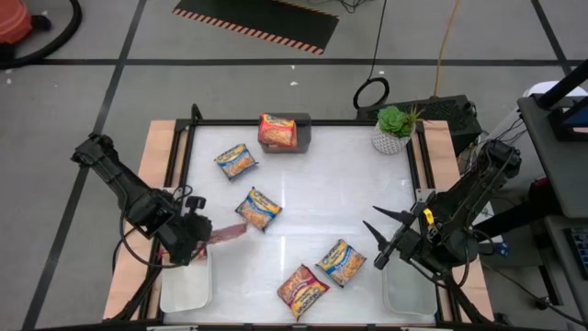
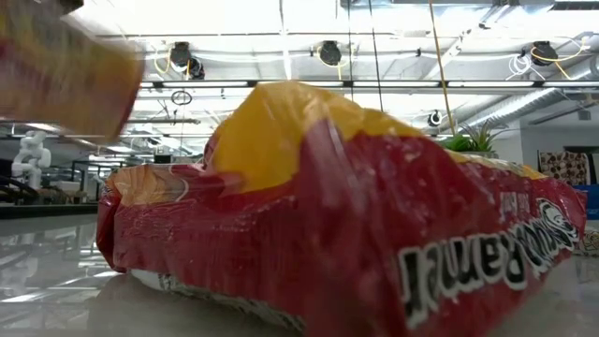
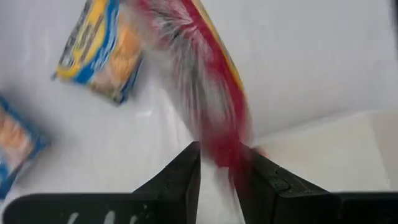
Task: Sort Maruchan noodles
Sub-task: Put the top red noodle pack into the white bin
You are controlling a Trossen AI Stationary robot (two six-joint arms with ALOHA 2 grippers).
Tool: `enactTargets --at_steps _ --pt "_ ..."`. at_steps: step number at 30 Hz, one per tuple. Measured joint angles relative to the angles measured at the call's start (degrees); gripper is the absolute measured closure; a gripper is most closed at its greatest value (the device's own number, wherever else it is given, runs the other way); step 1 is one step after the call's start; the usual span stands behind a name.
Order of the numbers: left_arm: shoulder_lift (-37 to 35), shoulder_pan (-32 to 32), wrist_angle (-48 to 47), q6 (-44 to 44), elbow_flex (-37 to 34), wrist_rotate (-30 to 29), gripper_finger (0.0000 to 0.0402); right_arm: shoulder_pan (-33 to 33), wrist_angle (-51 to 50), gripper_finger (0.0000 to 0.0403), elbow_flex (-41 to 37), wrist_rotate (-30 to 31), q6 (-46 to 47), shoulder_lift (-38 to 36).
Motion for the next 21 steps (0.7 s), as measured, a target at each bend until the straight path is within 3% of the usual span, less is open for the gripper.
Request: enactTargets --at_steps 8,12,21 --pt "-0.1 -3.6 -2.2 -2.4 0.0 1.4 0.0309 0.0 0.0 0.0209 0.0 0.0 0.0 0.0" --pt "-0.1 -3.9 -1.0 -5.0 0.0 -2.7 0.0309 0.0 0.0 0.0209 0.0 0.0 0.1 0.0" --pt "4.7 -2.6 9.5 -5.2 0.0 -4.5 0.0309 0.0 0.0 0.0209 0.0 -0.1 1.3 0.0"
